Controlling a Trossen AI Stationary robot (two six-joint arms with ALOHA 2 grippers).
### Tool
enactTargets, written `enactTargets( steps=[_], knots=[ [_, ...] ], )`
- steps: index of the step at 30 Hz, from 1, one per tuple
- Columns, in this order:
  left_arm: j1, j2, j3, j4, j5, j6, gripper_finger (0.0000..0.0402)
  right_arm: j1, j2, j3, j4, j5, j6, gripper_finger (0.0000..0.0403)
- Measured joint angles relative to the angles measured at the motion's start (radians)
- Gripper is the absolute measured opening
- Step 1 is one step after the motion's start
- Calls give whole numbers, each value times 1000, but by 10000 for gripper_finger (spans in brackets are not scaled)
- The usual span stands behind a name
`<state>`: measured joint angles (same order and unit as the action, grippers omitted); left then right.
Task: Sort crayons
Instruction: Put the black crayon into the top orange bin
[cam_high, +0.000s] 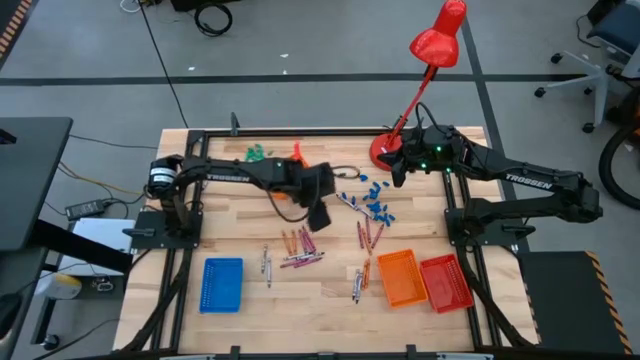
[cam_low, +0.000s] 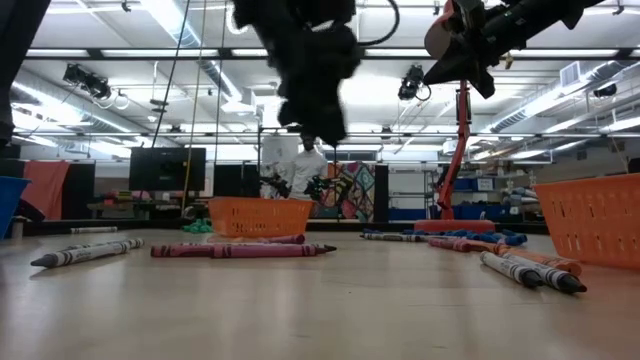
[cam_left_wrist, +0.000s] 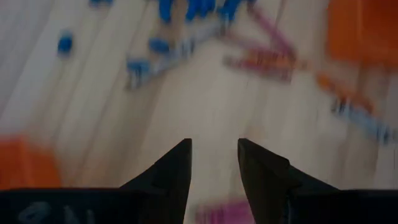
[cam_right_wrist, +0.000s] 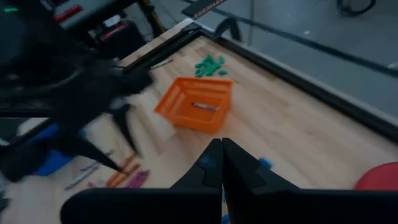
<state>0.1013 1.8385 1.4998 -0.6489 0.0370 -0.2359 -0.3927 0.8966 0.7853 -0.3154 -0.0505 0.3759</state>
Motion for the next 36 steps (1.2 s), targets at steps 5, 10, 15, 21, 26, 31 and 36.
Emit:
enactTargets(
  steps=[5, 10, 15, 21, 26, 31, 36],
  knots=[
    [38, 101, 0, 189, 116, 104, 141, 21, -2, 0, -13, -40, 84, 7],
    [65, 189, 14, 238, 127, 197, 141, 47, -16, 7, -123, -50, 130, 7],
    [88, 266, 138, 167, 149, 264, 141, 70, -16, 89, -342, 50, 70, 7],
    [117, 391, 322, 50, 152, 413, 141, 73, -21, 143, -421, 111, 5, 7],
    [139, 423, 371, 5, 150, 581, 141, 74, -33, 144, -446, 110, 21, 7],
    [155, 423, 372, 6, 152, 684, 141, 81, -36, 145, -460, 110, 40, 7],
    [167, 454, 372, 8, 184, 734, 141, 84, -36, 145, -460, 110, 42, 7]
  ],
)
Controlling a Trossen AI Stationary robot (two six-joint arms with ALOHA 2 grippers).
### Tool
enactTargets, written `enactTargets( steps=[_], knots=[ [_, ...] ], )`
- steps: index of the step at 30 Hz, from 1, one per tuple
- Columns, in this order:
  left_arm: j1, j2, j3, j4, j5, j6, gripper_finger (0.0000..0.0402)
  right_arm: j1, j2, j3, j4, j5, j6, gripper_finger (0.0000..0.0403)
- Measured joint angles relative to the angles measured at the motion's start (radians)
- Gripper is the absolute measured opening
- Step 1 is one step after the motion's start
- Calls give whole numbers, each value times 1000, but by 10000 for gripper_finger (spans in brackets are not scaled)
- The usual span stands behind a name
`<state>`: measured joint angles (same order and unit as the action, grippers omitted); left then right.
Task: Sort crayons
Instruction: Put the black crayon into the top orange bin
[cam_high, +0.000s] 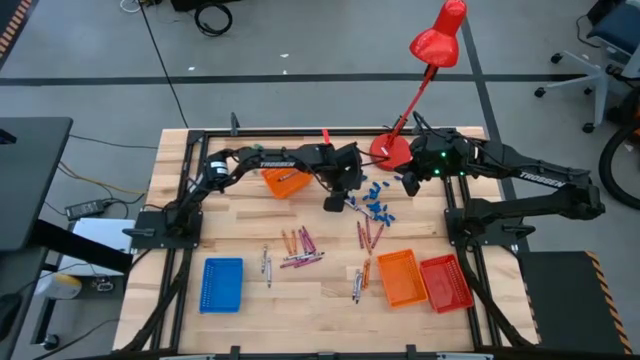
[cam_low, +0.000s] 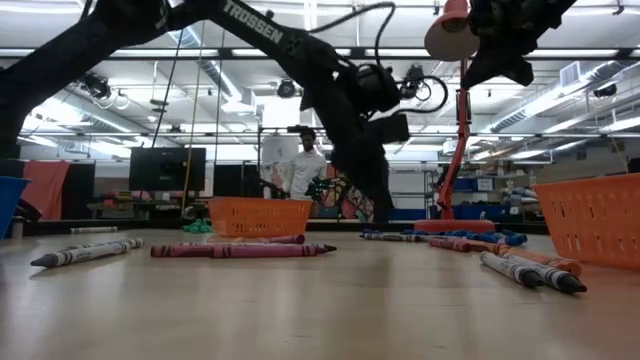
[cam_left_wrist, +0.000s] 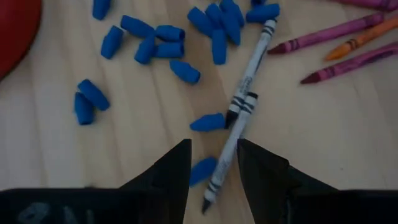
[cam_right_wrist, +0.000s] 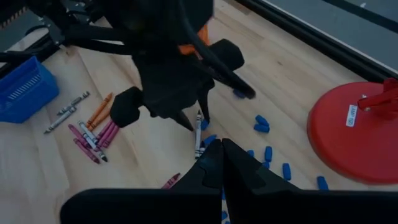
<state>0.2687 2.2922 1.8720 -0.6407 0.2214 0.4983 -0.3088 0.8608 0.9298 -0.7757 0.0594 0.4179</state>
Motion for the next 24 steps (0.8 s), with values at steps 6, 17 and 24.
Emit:
enactTargets(
  steps=[6, 17, 24],
  knots=[
    [-9, 22, -1, -10, 13, 22, 141, 0, 1, 0, -3, 0, 0, 7],
    [-15, 67, 0, 5, 28, 61, 141, 0, 0, 0, -5, 1, -2, 7],
    [-22, 71, 3, -37, 18, 74, 132, 0, 0, 0, -5, 2, -2, 7]
  ],
)
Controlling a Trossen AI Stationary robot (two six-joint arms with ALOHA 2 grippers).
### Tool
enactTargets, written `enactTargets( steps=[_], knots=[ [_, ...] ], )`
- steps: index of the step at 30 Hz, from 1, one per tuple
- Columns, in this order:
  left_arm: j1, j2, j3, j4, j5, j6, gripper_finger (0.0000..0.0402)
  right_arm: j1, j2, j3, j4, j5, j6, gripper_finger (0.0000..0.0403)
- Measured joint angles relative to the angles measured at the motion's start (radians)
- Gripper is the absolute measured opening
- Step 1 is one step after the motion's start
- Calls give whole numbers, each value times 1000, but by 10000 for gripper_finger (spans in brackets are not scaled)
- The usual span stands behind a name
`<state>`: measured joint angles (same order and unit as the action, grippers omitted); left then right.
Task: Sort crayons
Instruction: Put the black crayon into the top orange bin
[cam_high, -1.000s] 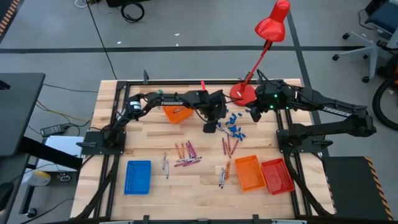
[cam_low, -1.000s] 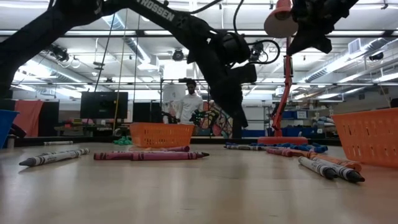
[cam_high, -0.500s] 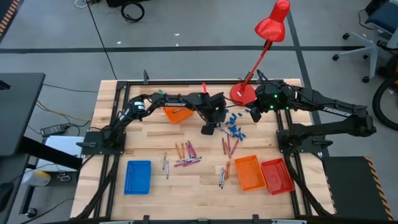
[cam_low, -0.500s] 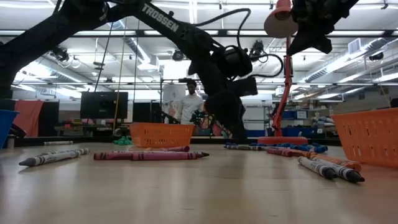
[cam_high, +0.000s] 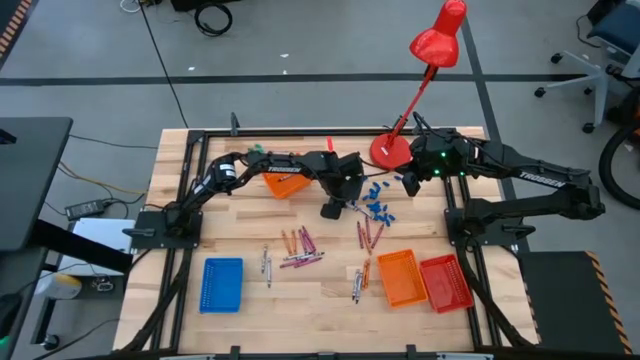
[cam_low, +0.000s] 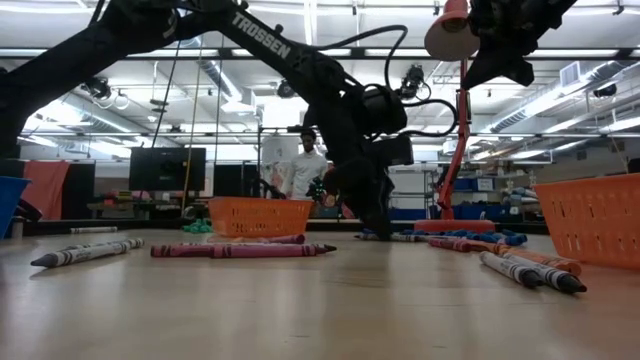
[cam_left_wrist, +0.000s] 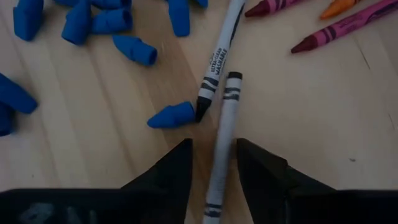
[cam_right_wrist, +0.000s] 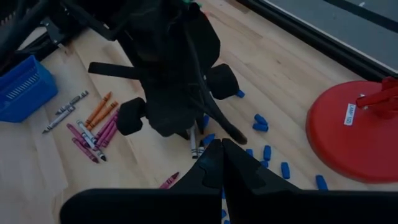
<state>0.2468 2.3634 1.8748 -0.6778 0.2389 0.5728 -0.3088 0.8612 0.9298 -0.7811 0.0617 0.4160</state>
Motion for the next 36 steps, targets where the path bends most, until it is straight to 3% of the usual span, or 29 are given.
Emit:
enactTargets(
  steps=[10, 20, 36],
  knots=[
    [-15, 0, 1, -19, -41, -7, 17, 0, 0, 0, 1, 27, -8, 7],
    [-23, -3, 4, -38, -69, -61, 21, 0, 0, 0, 1, 50, -18, 7],
    [-19, 0, 204, -366, -116, -159, 21, 0, 0, 0, 2, 103, -19, 7]
  ],
)
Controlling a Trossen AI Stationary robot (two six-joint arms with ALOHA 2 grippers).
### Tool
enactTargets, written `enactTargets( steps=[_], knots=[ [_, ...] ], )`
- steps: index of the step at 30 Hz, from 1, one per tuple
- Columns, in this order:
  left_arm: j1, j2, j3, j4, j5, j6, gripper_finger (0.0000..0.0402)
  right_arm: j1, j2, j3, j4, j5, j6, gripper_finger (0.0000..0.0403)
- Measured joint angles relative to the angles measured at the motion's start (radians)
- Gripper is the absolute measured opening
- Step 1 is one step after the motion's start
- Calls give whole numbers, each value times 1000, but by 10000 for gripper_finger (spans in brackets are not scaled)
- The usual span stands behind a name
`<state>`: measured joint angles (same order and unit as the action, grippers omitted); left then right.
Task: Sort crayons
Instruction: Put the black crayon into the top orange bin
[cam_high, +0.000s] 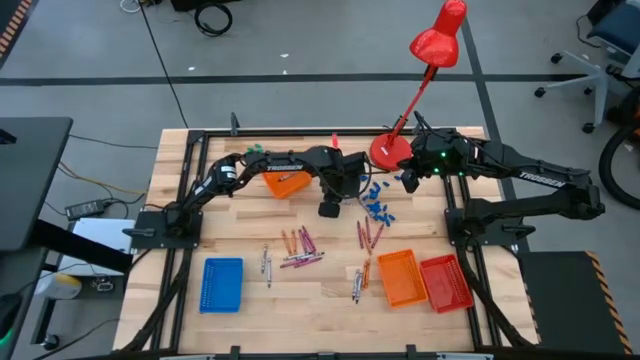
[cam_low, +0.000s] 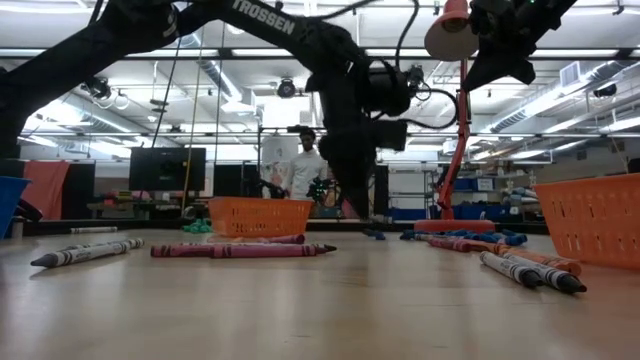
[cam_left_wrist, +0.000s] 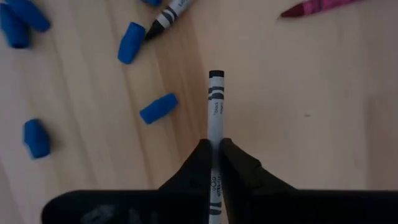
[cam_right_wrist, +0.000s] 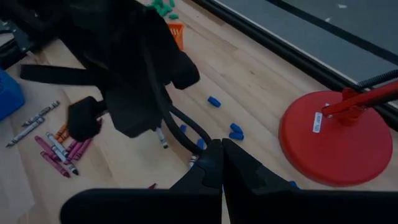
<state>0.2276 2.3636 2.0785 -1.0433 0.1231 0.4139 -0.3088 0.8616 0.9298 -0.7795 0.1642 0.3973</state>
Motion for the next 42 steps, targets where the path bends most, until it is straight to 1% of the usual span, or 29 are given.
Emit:
enactTargets(
  steps=[8, 14, 20, 24, 30, 37, 40, 42],
  knots=[
    [6, -3, 125, -179, -59, -105, 21, 0, 0, 0, 1, 7, -5, 7],
    [52, -4, 214, -360, -95, -169, 21, 0, 0, 0, 1, 10, -7, 7],
    [115, -19, 225, -494, -167, -204, 21, 0, 0, 0, 1, 10, -7, 7],
    [157, -56, 225, -526, -200, -234, 21, 0, 0, 0, 0, 11, -5, 7],
    [198, -101, 225, -528, -204, -271, 21, 0, 0, 0, 0, 27, -1, 7],
    [199, -102, 223, -527, -203, -288, 21, 0, 0, 0, 0, 26, 4, 7],
    [193, -102, 194, -528, -202, -292, 21, 0, 0, 0, 0, 26, 11, 7],
    [192, -115, 146, -520, -201, -297, 21, 0, 0, 0, -1, 26, 19, 7]
  ],
)
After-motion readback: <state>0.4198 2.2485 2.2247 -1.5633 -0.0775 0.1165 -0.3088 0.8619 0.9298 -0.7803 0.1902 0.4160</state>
